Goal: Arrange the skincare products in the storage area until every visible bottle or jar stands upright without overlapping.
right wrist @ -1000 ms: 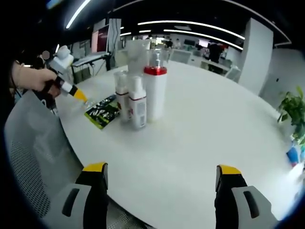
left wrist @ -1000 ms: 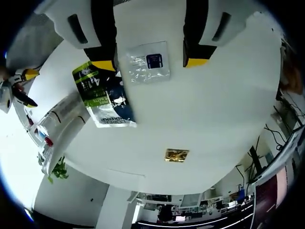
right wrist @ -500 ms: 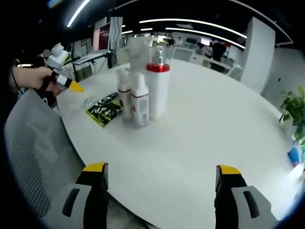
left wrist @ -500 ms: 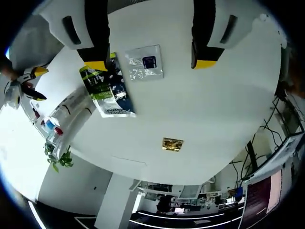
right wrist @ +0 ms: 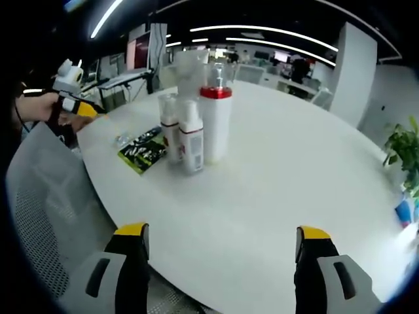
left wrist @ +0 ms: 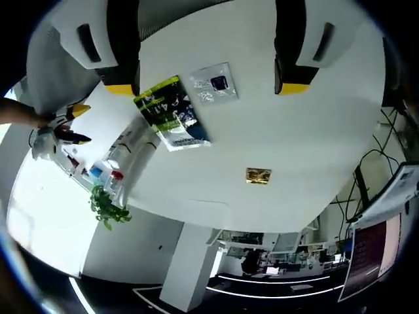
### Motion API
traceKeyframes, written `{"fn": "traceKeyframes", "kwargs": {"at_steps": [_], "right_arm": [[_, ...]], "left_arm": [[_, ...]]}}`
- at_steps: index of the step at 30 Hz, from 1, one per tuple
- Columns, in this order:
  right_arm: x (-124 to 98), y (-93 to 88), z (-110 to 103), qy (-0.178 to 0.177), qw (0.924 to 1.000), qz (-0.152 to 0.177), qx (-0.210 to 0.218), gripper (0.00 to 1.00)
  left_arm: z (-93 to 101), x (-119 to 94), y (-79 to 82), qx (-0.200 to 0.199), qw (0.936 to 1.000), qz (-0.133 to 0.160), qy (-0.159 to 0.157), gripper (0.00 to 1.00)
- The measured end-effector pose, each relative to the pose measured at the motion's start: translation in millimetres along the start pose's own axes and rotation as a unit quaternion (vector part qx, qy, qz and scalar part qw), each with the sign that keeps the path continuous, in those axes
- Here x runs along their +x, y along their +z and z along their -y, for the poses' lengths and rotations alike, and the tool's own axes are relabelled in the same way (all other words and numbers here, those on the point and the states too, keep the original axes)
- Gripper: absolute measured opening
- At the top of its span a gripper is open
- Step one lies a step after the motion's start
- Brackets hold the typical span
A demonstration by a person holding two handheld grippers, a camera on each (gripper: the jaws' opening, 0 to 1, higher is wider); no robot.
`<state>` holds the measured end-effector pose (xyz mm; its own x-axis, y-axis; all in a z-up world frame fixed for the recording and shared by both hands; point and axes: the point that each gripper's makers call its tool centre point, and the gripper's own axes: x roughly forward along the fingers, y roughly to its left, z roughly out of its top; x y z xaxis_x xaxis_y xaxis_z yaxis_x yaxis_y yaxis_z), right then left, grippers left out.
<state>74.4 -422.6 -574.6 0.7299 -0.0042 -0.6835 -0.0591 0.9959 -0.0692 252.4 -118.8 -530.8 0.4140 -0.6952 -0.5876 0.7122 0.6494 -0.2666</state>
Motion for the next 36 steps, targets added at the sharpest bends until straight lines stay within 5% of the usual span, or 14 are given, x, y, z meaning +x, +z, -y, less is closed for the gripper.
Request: {"fn": "traceKeyframes", "kwargs": {"at_steps": [8, 15, 21, 36], "right_arm": [[1, -1.0, -1, 0.002, 1.0000, -0.003, -0.002, 0.96], [1, -1.5, -2, 0.004, 1.0000, -0.005, -0.004, 0.96], [1, -3.3, -2, 0.005, 0.9999, -0.009, -0.007, 0.96], [3, -4.4, -3, 0.010, 0.9998, -0.013, -0.009, 0.96]], "left_arm": [[4.6, -7, 0.1, 0.020, 0.9994, 0.024, -0.015, 0.99], [11.3, -1, -1.1, 0.022, 0.9988, 0.041, -0.018, 0.99], [8.9, 14, -17.5, 0.035, 0.9990, 0.022, -0.019, 0.99], [2.0, 12, -18.8, 0.036, 0.9992, 0.018, -0.004, 0.97]]}}
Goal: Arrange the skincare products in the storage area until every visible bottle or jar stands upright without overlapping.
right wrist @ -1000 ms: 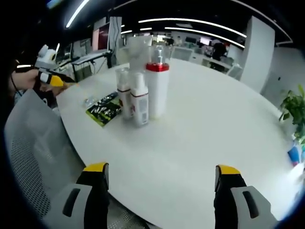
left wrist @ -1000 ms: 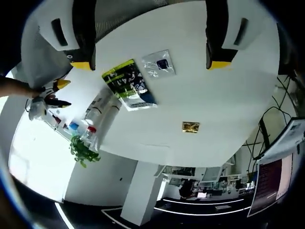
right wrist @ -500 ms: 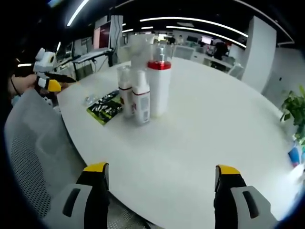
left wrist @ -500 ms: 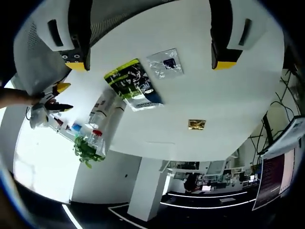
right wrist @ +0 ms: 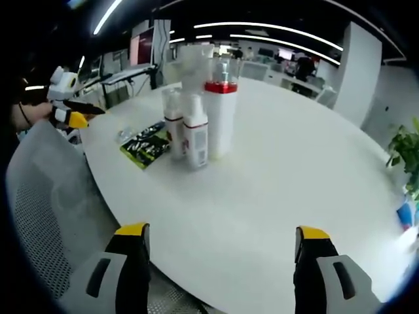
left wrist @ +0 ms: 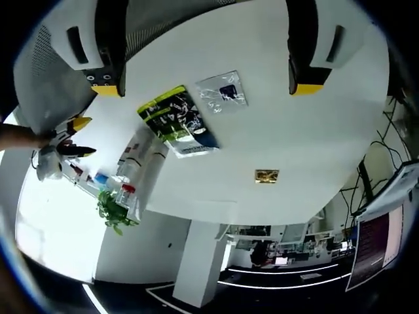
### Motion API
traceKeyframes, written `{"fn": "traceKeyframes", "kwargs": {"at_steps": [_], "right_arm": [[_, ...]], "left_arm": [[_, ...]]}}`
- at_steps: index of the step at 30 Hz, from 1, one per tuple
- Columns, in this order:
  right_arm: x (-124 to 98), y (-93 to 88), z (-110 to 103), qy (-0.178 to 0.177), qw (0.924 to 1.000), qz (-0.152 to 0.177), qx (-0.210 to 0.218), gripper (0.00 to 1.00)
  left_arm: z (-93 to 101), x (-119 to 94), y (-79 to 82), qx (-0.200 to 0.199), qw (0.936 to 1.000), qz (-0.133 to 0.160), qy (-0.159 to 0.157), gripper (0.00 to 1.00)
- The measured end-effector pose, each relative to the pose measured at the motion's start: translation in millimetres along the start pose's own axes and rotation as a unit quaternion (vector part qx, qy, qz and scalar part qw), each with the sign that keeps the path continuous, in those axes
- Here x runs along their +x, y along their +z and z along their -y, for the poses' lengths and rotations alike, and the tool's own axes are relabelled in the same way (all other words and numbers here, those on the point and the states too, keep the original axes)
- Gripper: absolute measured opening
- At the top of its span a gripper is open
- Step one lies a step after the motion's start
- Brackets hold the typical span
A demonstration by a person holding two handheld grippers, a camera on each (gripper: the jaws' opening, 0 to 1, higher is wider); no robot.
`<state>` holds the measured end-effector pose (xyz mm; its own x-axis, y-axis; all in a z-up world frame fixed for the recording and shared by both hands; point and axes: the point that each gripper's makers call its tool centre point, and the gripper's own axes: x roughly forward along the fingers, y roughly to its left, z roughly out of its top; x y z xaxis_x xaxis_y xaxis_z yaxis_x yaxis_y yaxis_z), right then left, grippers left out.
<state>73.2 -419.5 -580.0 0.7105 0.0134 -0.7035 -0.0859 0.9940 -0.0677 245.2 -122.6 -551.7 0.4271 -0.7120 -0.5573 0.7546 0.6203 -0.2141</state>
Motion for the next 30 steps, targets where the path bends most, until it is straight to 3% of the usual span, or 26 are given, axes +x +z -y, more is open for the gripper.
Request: {"fn": "traceKeyframes", "kwargs": {"at_steps": [10, 18, 25, 30], "right_arm": [[0, -2.1, 1, -0.002, 1.0000, -0.003, 0.000, 0.95], [1, -2.6, 0, 0.001, 1.0000, -0.004, 0.000, 0.95], [2, -2.3, 1, 0.000, 1.0000, -0.002, 0.005, 0.95], [0, -1.0, 3, -0.003, 0.9999, 0.002, 0.010, 0.95]], "left_arm": [[-8.4, -3, 3.2, -0.025, 0.9995, -0.013, 0.011, 0.95], [-21.6, 1, 33.0, -0.013, 0.9993, -0.033, 0.016, 0.93], [-25.4, 17, 51.5, 0.041, 0.9977, -0.054, 0.001, 0.92], [-29.1, 31, 66.5, 0.086, 0.9933, -0.074, -0.022, 0.91]]}}
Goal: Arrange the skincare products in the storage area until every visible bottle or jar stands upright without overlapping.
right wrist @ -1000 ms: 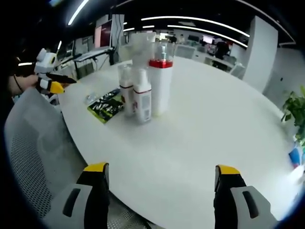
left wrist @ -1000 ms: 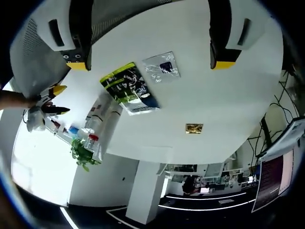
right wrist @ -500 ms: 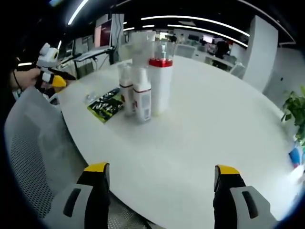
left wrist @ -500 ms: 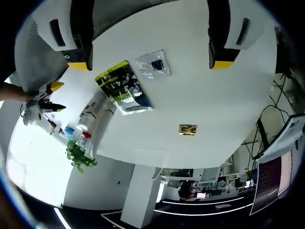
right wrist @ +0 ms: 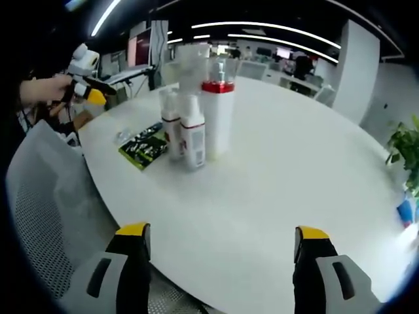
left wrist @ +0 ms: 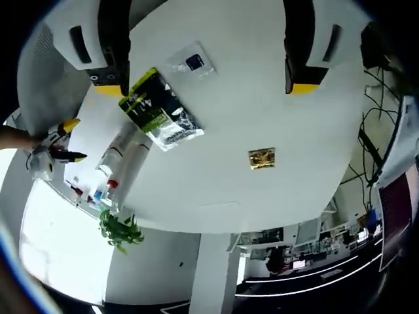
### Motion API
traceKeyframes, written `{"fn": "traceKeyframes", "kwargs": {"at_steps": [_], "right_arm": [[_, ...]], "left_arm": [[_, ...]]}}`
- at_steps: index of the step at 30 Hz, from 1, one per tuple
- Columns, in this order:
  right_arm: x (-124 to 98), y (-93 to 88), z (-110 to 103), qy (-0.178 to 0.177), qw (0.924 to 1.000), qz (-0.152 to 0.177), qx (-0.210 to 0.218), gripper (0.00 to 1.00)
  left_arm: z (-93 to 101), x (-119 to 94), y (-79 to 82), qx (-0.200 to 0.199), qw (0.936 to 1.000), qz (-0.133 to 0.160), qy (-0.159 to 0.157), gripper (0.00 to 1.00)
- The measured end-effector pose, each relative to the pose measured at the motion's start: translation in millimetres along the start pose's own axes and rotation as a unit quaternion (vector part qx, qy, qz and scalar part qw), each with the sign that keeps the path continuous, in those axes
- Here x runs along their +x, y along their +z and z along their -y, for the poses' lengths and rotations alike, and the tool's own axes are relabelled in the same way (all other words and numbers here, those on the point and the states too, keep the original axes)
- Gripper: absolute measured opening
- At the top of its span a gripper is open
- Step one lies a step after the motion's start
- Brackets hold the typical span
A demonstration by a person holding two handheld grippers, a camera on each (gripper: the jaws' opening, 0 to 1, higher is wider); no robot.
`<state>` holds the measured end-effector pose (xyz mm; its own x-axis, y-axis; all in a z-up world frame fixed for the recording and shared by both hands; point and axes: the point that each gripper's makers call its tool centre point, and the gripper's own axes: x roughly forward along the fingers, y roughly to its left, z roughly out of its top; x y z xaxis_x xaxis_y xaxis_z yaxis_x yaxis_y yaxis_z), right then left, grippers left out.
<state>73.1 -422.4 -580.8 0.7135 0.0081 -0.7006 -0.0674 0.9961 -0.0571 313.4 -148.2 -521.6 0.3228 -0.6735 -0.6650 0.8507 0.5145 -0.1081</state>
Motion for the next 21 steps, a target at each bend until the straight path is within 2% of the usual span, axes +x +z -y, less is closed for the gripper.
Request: {"fn": "traceKeyframes", "kwargs": {"at_steps": [5, 11, 14, 19, 21], "right_arm": [[-1, 0.4, 1, -0.002, 1.0000, -0.001, 0.002, 0.95], [0, -1.2, 2, -0.002, 1.0000, -0.005, 0.006, 0.95], [-1, -2.1, 2, -0.001, 0.9999, -0.007, 0.007, 0.95], [0, -4.5, 3, -0.004, 0.9999, -0.011, 0.013, 0.95], [1, -5.5, 4, -0.004, 0.9998, -0.013, 0.014, 0.95]], "left_arm": [[-8.4, 7, 18.7, 0.013, 0.9999, 0.000, -0.002, 0.91], [-15.3, 20, 31.3, 0.039, 0.9990, -0.015, -0.015, 0.91], [-19.1, 26, 33.9, 0.051, 0.9982, -0.025, -0.020, 0.90], [-38.0, 44, 38.1, 0.064, 0.9969, -0.037, -0.027, 0.87], [-38.7, 45, 37.0, 0.072, 0.9960, -0.042, -0.030, 0.87]]}}
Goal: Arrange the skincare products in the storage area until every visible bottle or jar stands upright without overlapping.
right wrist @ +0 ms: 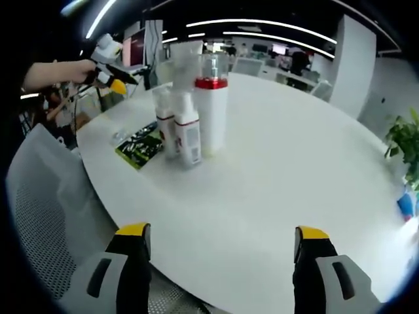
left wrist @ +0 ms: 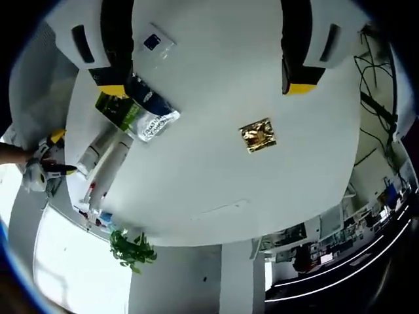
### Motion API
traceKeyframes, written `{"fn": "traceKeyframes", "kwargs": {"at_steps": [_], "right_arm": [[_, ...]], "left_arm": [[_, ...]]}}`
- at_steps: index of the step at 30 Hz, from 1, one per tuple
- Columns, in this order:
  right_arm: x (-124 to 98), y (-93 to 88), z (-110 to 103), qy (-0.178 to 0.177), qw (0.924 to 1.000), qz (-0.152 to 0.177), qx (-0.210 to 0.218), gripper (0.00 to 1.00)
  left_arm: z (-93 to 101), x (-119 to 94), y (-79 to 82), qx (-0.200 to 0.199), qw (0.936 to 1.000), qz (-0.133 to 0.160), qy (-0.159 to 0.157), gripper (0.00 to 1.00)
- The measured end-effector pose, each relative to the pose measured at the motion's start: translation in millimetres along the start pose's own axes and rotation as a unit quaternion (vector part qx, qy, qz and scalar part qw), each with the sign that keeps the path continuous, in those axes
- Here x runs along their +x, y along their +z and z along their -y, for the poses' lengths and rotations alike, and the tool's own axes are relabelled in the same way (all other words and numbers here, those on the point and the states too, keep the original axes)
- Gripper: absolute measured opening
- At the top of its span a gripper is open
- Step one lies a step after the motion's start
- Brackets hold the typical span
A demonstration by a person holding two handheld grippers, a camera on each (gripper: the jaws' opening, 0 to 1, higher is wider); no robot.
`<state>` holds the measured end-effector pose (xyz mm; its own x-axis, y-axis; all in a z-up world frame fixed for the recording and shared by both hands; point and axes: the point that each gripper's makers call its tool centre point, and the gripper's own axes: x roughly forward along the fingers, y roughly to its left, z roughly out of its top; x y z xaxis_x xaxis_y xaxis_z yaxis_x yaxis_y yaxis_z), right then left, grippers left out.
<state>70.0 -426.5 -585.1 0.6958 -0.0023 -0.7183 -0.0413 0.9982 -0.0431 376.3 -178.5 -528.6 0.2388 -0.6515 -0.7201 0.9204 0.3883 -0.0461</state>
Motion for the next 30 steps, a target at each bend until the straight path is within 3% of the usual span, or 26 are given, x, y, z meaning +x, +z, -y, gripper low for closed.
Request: {"fn": "traceKeyframes", "kwargs": {"at_steps": [10, 19, 24, 30], "right_arm": [[1, -4.5, 1, -0.001, 0.9999, -0.010, 0.002, 0.95], [0, -6.6, 3, -0.005, 0.9998, -0.015, 0.007, 0.95], [1, -9.0, 4, -0.007, 0.9997, -0.020, 0.010, 0.95], [1, -12.0, 5, -0.010, 0.9995, -0.027, 0.012, 0.95]], "left_arm": [[-21.2, 20, 14.1, 0.013, 0.9998, -0.009, -0.012, 0.84], [-33.1, 36, 21.3, 0.058, 0.9975, -0.033, -0.021, 0.80], [-47.8, 52, 29.0, 0.064, 0.9969, -0.040, -0.024, 0.77], [-54.5, 67, 25.1, 0.095, 0.9931, -0.060, -0.034, 0.74]]}}
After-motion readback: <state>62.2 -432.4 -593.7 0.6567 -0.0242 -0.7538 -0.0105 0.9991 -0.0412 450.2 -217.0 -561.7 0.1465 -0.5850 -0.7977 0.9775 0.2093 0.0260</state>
